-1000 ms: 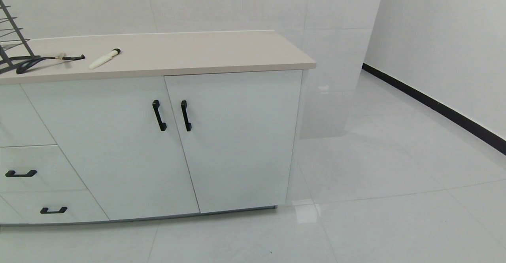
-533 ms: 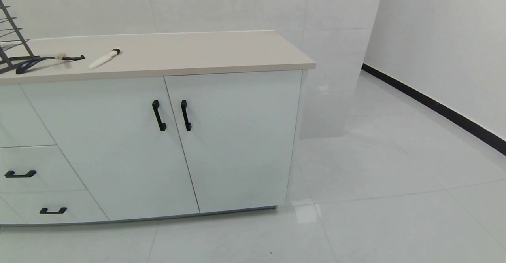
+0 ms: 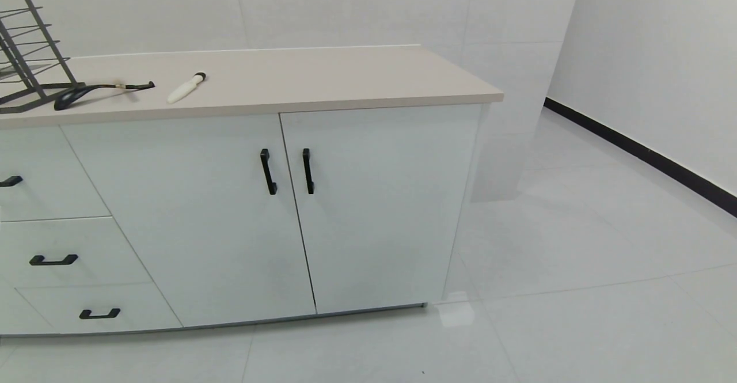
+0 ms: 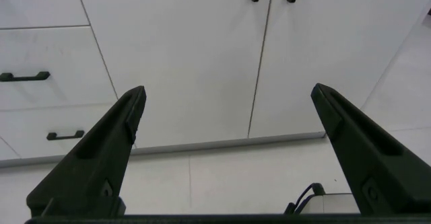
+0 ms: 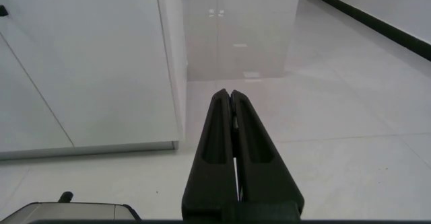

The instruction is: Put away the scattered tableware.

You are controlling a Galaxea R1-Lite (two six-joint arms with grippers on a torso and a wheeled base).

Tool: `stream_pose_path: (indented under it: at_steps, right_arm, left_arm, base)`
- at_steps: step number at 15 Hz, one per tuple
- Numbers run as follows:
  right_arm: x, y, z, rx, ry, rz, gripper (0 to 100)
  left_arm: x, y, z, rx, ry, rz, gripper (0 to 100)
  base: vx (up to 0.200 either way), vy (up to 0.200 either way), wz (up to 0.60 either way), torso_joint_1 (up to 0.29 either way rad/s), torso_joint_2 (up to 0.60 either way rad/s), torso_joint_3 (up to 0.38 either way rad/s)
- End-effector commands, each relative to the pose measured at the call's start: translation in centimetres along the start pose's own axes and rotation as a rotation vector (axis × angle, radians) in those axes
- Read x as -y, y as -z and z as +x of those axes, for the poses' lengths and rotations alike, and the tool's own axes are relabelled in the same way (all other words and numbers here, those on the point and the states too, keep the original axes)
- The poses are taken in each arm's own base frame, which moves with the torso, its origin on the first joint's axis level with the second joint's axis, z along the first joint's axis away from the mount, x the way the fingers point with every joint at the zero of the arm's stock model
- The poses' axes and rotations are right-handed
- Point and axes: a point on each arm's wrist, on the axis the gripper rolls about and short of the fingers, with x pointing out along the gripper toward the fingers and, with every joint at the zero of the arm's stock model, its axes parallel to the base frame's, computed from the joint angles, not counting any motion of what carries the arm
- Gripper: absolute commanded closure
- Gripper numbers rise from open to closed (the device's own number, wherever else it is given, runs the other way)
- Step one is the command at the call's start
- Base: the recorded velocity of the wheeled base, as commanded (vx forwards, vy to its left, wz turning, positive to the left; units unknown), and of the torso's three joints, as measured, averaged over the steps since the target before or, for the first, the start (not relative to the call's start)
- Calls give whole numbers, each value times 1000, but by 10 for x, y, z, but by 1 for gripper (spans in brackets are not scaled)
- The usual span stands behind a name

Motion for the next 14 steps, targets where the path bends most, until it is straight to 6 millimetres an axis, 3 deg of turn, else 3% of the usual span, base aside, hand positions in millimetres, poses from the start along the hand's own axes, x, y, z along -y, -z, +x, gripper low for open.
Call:
stream_pose_path:
  at_steps: [1, 5, 14]
  right_arm:
    - [0, 0, 0, -5, 0, 0, 100]
    - [0, 0, 0, -5, 0, -2, 100]
    - [0, 0, 0, -5, 3, -2, 100]
  left_arm:
    - [0, 0, 0, 0, -3, 1, 0]
    - [0, 0, 0, 0, -4, 3, 0]
    - [0, 0, 0, 0, -12, 4, 0]
  base:
    - [200, 200, 0, 2, -2, -2]
    - [200, 0, 0, 5, -1, 2]
    - [0, 0, 600, 4, 0, 4]
